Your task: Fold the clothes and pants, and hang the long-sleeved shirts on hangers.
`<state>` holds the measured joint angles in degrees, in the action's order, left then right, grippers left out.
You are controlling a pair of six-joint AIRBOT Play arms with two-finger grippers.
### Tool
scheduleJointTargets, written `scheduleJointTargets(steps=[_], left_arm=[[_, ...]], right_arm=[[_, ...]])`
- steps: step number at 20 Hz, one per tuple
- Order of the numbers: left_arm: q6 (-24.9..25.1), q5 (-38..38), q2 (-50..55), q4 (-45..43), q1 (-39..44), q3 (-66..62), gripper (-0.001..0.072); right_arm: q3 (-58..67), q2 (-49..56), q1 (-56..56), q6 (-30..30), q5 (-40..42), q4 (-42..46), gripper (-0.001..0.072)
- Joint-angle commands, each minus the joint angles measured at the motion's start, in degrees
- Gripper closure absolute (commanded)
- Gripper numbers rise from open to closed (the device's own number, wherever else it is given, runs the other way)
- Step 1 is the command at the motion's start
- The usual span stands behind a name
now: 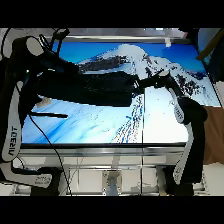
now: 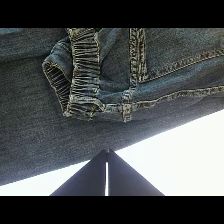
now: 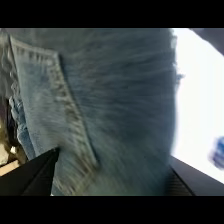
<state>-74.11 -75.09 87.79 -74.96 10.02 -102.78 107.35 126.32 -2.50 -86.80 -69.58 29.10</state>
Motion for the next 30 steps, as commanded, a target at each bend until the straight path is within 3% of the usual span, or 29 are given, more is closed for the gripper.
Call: scheduleJointTargets(steps=[1,2,3,4,5,8,13,16,19,23,27,30], left_arm=[[0.0,0.0,0.0,0.0,0.0,0.0,0.0690],[0.0,0.0,0.0,0.0,0.0,0.0,0.0690],[0.0,0.0,0.0,0.0,0.0,0.0,0.0690],[0.0,-0.2,0.0,0.0,0.0,0.0,0.0690],[0.0,-0.6,0.0,-0.1,-0.1,0.0,0.0690],[0.0,-3.5,0.0,-0.1,-0.2,0.0,0.0690],[-1.3,-7.2,-0.9,0.0,2.4,0.0,0.0691],[-3.0,-6.9,-1.2,0.0,7.2,0.1,0.0691],[-3.0,-0.9,1.7,0.0,13.7,0.2,0.0691],[-3.0,7.3,13.3,0.0,20.4,0.2,0.0691],[-5.7,10.4,24.0,0.0,22.1,0.2,0.0691],[-6.6,14.3,26.4,3.6,22.1,0.2,0.0691]], right_arm=[[0.0,1.2,-4.5,0.9,4.2,-3.8,0.0033],[0.0,1.2,-5.7,1.0,4.5,-3.8,0.0082],[0.3,1.2,-6.6,1.0,4.1,-3.8,0.0266],[1.0,1.2,-7.2,2.0,2.4,-3.8,0.0627],[2.1,1.2,-7.2,3.2,-0.3,-3.8,0.0672],[4.9,-1.2,-5.4,3.5,-10.8,-0.1,0.0670],[4.9,-12.9,0.0,0.2,-25.1,18.6,0.0670],[4.9,-20.7,3.6,-0.8,-31.7,23.4,0.0670],[5.0,-26.4,4.6,-1.2,-29.1,22.7,0.0669],[5.1,-28.1,2.1,-1.2,-28.4,14.1,0.0669],[5.1,-28.1,-1.5,-1.2,-26.3,13.6,0.0669],[5.1,-28.1,-4.0,-1.2,-23.3,13.6,0.0669]])
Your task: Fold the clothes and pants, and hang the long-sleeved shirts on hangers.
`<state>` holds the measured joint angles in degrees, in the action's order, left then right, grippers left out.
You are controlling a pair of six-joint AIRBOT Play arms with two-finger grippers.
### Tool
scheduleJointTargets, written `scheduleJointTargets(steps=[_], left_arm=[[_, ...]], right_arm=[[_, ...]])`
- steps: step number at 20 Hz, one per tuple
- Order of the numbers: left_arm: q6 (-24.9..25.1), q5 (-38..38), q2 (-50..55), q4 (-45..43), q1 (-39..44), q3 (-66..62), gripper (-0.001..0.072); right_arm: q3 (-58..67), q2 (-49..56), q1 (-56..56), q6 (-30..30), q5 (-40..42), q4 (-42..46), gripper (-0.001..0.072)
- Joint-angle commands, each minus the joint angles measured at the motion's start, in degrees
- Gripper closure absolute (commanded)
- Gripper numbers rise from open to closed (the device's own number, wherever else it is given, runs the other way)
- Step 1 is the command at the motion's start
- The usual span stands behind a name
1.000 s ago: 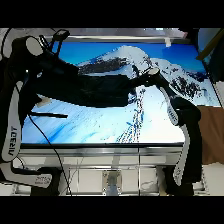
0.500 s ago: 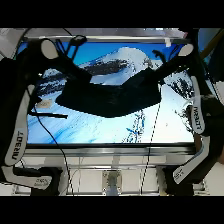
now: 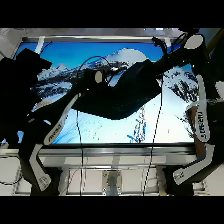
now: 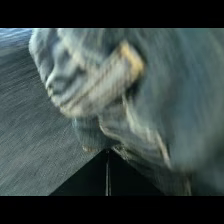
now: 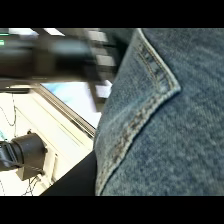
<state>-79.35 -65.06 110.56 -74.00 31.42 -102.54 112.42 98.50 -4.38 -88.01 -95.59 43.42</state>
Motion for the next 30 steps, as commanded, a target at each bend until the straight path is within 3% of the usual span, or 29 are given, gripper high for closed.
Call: scheduleJointTargets(steps=[1,5,8,11,14,17,20,26,27,29,30], left_arm=[[-1.3,5.8,3.7,3.4,0.7,-0.1,0.0691],[-1.2,10.7,3.8,8.3,0.7,-0.1,0.0691],[-1.2,9.3,3.4,10.1,0.7,-0.1,0.0691],[-1.2,0.6,1.4,7.1,-1.9,-0.1,0.0690],[-1.2,-10.5,-3.1,1.0,-6.4,-0.1,0.0690],[-1.2,-15.7,-9.6,-5.9,-11.2,-0.1,0.0690],[-1.2,-17.6,-16.1,-10.4,-15.9,-0.1,0.0690],[-1.2,-18.1,-23.6,-10.5,-21.9,-0.1,0.0690],[-1.2,-18.8,-24.3,-10.5,-22.4,-0.1,0.0690],[-1.2,-20.0,-25.2,-10.5,-23.6,-0.1,0.0690],[-1.2,-20.1,-25.7,-10.7,-24.4,-0.1,0.0690]], right_arm=[[0.1,-0.2,-2.8,0.0,3.7,-0.7,0.0669],[0.1,-0.2,-3.8,-0.1,4.7,-0.7,0.0670],[0.1,-0.2,-3.9,-2.0,6.5,-0.4,0.0669],[0.0,-0.2,-4.2,-4.2,8.7,1.7,0.0669],[0.0,-0.2,-6.3,-8.6,9.3,9.1,0.0669],[0.0,0.1,-10.3,-11.8,10.3,12.5,0.0670],[0.0,0.3,-16.0,-13.4,18.8,12.5,0.0670],[0.1,6.3,-29.9,-13.3,42.4,12.5,0.0669],[0.0,8.1,-31.8,-13.4,47.6,12.4,0.0640],[0.0,11.2,-34.4,-13.4,55.7,10.1,0.0213],[0.1,12.0,-35.2,-13.4,57.6,9.4,0.0190]])
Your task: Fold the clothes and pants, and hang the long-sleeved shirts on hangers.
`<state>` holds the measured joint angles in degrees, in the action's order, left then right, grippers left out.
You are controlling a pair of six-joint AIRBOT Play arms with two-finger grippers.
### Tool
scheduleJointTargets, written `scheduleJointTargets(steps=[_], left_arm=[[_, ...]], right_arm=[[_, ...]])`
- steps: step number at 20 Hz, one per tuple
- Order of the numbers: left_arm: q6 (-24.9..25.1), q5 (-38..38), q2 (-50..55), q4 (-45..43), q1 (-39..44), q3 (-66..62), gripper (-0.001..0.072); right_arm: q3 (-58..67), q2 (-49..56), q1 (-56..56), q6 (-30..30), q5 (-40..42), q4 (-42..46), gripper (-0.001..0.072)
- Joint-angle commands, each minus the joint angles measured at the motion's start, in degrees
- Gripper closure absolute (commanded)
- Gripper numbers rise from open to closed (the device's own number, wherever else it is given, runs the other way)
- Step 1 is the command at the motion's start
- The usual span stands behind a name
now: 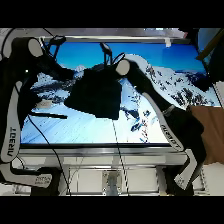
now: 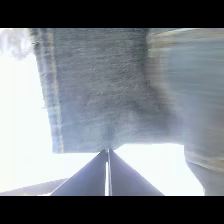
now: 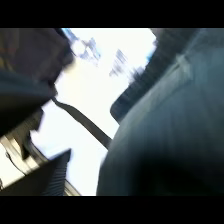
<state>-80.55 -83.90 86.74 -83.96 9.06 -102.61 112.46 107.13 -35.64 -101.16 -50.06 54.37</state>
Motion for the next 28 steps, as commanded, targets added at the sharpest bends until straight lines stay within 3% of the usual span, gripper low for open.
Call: scheduleJointTargets(steps=[1,4,9,13,16,20,22,25,27,28], left_arm=[[0.0,-1.3,-2.3,-1.5,-2.7,0.0,0.0691],[0.0,-1.3,-3.4,-2.8,-5.3,0.0,0.0691],[0.0,-1.7,-3.9,-2.8,-7.9,0.0,0.0691],[0.0,-4.0,-3.9,-2.9,-7.9,0.0,0.0691],[0.0,-5.6,-3.9,-3.0,-8.0,0.0,0.0690],[0.0,-5.6,-3.8,-3.0,-8.0,0.0,0.0690],[0.0,-6.3,-3.8,-3.0,-8.0,0.0,0.0690],[0.0,-7.0,-3.8,-3.0,-8.0,0.0,0.0690],[0.0,-7.0,-3.8,-3.0,-8.0,0.0,0.0690],[0.0,-7.0,-3.8,-3.0,-8.0,0.0,0.0690]], right_arm=[[0.0,3.6,-4.1,-0.1,12.3,-1.6,0.0190],[1.3,3.1,-1.4,0.4,5.6,0.9,0.0190],[3.8,1.1,9.7,3.6,-24.7,16.9,0.0188],[-3.8,0.8,15.7,10.2,-37.0,24.0,0.0189],[-18.1,-2.2,17.0,10.3,-25.1,22.6,0.0189],[-32.3,-4.1,17.3,10.0,5.8,5.2,0.0188],[-32.7,-4.1,19.0,9.6,13.6,-3.5,0.0188],[-32.7,-4.2,24.5,9.9,6.9,-6.2,0.0190],[-33.1,-4.2,27.2,12.6,-1.5,-6.5,0.0265],[-33.6,-4.1,27.7,14.1,-3.5,-8.1,0.0266]])
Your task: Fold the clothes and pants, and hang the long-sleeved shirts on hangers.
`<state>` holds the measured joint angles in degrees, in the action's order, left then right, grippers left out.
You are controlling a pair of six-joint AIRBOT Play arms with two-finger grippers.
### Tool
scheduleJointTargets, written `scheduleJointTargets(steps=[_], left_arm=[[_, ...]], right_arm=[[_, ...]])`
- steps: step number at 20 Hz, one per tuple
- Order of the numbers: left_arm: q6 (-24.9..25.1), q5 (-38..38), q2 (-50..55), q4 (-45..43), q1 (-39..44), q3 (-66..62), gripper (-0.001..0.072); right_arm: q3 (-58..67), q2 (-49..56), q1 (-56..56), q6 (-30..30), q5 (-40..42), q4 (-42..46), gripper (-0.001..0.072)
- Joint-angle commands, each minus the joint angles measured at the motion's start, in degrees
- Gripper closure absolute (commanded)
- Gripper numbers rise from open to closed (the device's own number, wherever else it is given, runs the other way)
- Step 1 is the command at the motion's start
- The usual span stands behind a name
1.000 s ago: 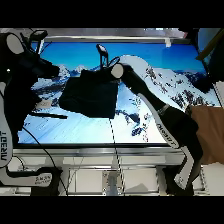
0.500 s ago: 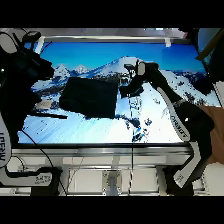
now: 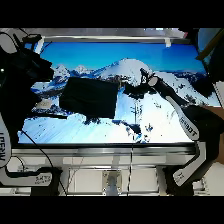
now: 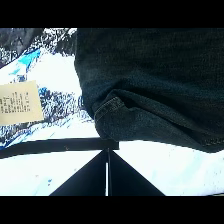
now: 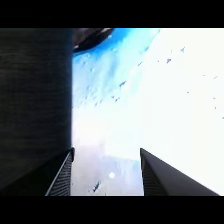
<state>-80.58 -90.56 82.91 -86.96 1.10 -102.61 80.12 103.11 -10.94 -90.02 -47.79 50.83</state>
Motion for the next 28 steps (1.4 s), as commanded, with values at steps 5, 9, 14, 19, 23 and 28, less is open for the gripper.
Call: scheduleJointTargets(steps=[5,9,14,19,23,28], left_arm=[[-0.5,-0.4,0.0,0.2,0.0,0.0,0.0690],[-0.5,-0.4,0.0,0.2,0.0,0.0,0.0690],[-0.5,-0.4,0.0,0.2,0.0,0.0,0.0690],[-0.5,-0.4,0.0,0.7,0.0,0.0,0.0690],[-0.5,-0.4,0.0,0.6,0.7,0.0,0.0690],[-0.4,-0.4,0.0,0.6,2.0,0.0,0.0690]], right_arm=[[-2.8,5.5,3.2,23.9,-12.3,-33.7,0.0441],[-2.7,8.1,3.2,25.3,-7.5,-39.4,0.0229],[-2.6,8.2,3.3,16.5,-10.1,-30.8,0.0087],[-2.6,10.0,-0.9,15.0,-6.5,-34.3,0.0107],[0.6,12.6,-4.5,15.0,-5.2,-37.9,0.0155],[7.2,15.3,-9.5,13.9,-2.2,-38.5,0.0165]])
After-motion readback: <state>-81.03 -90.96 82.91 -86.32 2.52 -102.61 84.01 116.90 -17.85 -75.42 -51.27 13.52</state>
